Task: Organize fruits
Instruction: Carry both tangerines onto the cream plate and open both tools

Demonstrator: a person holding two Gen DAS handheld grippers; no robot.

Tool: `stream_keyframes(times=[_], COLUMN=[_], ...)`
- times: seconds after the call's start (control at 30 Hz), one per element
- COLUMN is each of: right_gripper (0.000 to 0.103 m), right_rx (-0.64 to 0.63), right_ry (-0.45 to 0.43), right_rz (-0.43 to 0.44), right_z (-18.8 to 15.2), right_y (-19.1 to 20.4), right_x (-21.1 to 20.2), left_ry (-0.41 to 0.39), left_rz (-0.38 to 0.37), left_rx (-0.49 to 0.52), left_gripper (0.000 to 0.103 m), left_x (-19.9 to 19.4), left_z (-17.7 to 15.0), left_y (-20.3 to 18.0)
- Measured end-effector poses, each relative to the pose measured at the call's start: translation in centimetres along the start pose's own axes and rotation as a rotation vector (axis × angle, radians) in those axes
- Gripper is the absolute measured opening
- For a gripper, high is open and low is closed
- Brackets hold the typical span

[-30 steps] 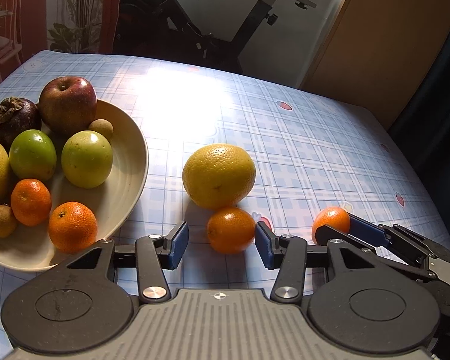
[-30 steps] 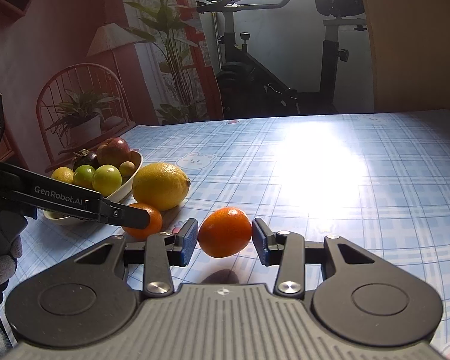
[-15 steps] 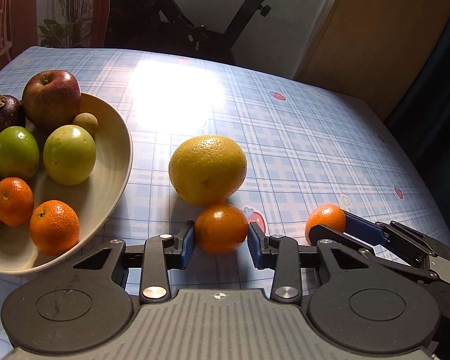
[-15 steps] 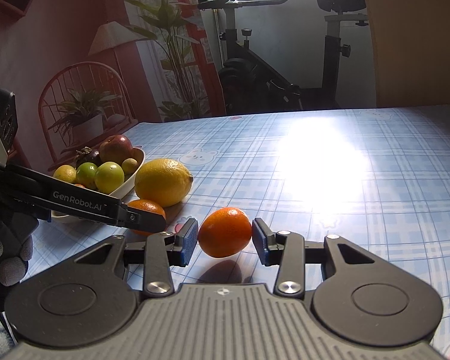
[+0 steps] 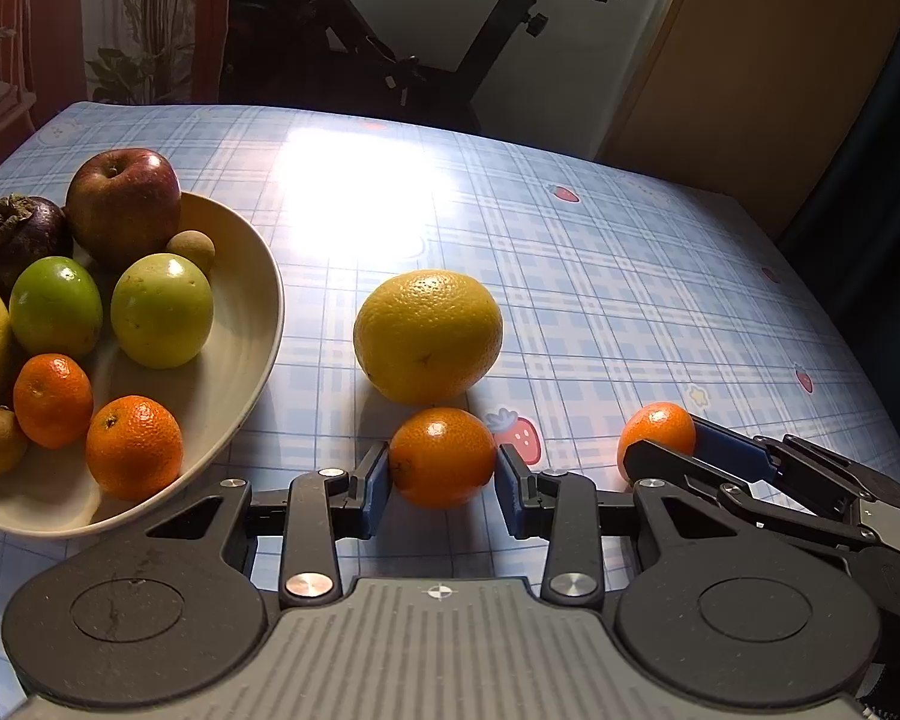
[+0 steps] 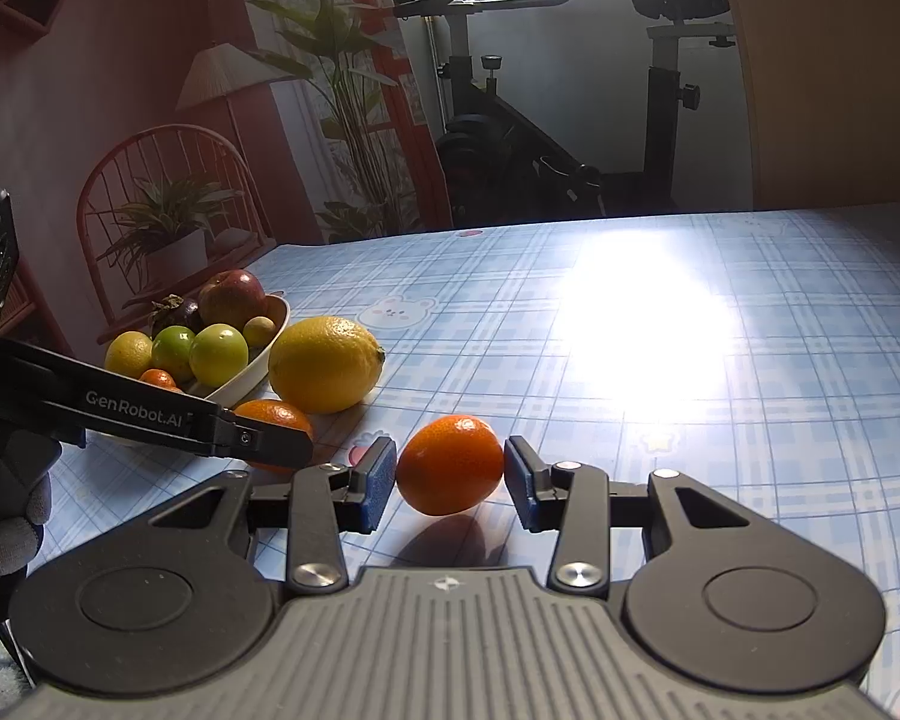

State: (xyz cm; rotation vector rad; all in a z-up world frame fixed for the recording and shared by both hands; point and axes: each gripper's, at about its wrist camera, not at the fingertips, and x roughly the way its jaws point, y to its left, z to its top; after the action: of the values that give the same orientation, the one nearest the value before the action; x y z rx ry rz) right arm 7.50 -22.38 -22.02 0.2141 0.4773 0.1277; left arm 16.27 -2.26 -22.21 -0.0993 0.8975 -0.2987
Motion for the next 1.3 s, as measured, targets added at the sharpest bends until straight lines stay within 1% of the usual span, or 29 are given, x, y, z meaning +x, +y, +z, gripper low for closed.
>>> stream_keyframes(times=[0.1,0.2,0.3,0.4,0.47,0.6,0.7,0.77,0.87,0.97,1.1,1.3], right_gripper=[0.043,0.043,0.043,0.043,0.043,0.043,0.043,0.043,0.043,0.043,0.043,0.043], right_rx=[-0.01,-0.031,-0.035,-0.081,-0.099,-0.133,-0.175,-0.224,-0.31,-0.385,-0.426,-0.426], right_ry=[0.003,0.0,-0.032,-0.055,-0.057,-0.06,-0.038,-0.012,0.032,0.082,0.137,0.173], right_rz=[-0.005,-0.013,-0.004,0.005,0.027,0.083,0.139,0.167,0.197,0.224,0.245,0.233], right_z=[0.2,0.7,2.0,3.4,4.4,6.4,7.6,7.9,7.9,7.1,6.3,6.1], right_y=[0.0,0.2,0.5,1.5,2.2,4.1,6.2,7.9,10.5,12.5,13.7,13.6], right_x=[-0.1,-0.6,-1.3,-1.7,-1.4,-0.1,1.7,3.4,5.6,7.7,9.4,11.2], left_ry=[-0.016,-0.043,-0.071,-0.109,-0.132,-0.166,-0.148,-0.131,-0.107,-0.079,-0.053,-0.037], left_rz=[-0.012,-0.014,0.011,0.024,0.032,0.069,0.066,0.062,0.06,0.057,0.052,0.038], left_rx=[-0.011,-0.031,-0.061,-0.107,-0.137,-0.163,-0.155,-0.138,-0.124,-0.1,-0.092,-0.063], left_gripper=[0.039,0.039,0.039,0.039,0.039,0.039,0.039,0.039,0.039,0.039,0.039,0.039], left_x=[-1.1,-2.9,-4.9,-7.0,-8.2,-10.1,-10.1,-9.3,-8.3,-7.3,-5.9,-5.0], left_z=[0.0,0.0,0.3,0.8,1.1,1.9,2.6,3.2,4.0,4.1,4.0,3.5], left_y=[0.5,1.7,3.6,5.9,7.3,9.7,11.1,11.5,12.1,12.2,12.6,12.6])
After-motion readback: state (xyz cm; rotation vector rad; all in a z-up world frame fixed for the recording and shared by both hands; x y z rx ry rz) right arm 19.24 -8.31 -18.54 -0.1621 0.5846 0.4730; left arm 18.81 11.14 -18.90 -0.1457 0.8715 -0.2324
